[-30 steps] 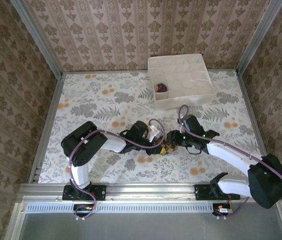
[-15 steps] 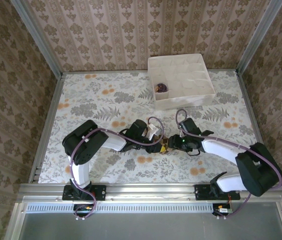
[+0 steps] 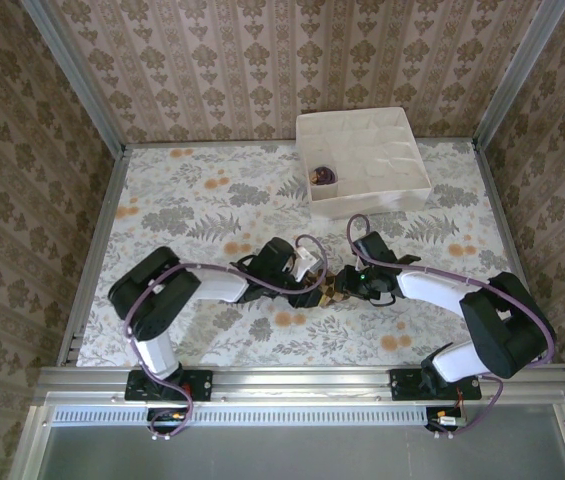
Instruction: Roll the socks
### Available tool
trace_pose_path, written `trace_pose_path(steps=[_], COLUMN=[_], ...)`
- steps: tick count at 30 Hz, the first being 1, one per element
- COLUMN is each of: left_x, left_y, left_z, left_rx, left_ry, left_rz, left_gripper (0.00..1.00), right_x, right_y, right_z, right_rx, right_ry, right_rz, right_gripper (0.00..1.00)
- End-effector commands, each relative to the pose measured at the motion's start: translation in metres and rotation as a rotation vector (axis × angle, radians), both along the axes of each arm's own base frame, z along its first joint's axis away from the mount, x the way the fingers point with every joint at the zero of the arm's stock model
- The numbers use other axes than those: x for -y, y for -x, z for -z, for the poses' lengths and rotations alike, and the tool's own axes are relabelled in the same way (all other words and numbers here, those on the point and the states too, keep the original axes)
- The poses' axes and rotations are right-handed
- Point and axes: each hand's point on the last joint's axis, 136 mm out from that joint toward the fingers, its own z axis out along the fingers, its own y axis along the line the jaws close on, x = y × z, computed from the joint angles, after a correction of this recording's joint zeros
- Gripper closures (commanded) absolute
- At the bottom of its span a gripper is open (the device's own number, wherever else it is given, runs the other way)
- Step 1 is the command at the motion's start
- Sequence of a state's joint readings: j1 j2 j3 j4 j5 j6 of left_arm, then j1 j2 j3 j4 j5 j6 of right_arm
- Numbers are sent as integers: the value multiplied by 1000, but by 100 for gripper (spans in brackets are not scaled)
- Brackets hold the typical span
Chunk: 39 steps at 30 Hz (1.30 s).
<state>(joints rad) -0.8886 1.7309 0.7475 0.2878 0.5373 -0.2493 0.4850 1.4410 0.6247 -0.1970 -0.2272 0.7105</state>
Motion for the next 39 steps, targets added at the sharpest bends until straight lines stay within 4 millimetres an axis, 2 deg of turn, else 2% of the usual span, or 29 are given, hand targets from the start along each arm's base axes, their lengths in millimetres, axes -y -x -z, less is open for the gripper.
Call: trace_pose_path(steps=[1,7,10,13,16,19,22,27,34,39], left_x=[-19,-30,-24,-10,8,24,32,28,18,9], left_y=[4,4,7,13,16,19,14,-2,-6,-9], left_z=[-10,-47,-57,-58,-53,-37,-23,-10,9,31], left_rx=[180,493,709,856,924,939,934,941,908,863], left_ry=[-90,-146,-184,-197,-213,-249,-278,-311,-370,-438], left_rz=[89,198,247,293,322,364,343,244,235,237], left_gripper=[64,60,55,54,54,54,54,53,52,53], right_x=[23,22,21,20,18,17,16,14,11,10], right_y=[24,23,24,23,24,25,26,27,28,30], right_z=[31,31,31,31,31,31,32,33,33,29], right_rx=[-114,-116,-119,-121,-129,-134,-140,-152,-164,-161], right_ry=[127,123,119,111,104,98,94,83,64,52], right_rz=[23,21,21,19,17,14,9,5,6,11], right_gripper=[70,70,70,70,70,70,70,70,71,71])
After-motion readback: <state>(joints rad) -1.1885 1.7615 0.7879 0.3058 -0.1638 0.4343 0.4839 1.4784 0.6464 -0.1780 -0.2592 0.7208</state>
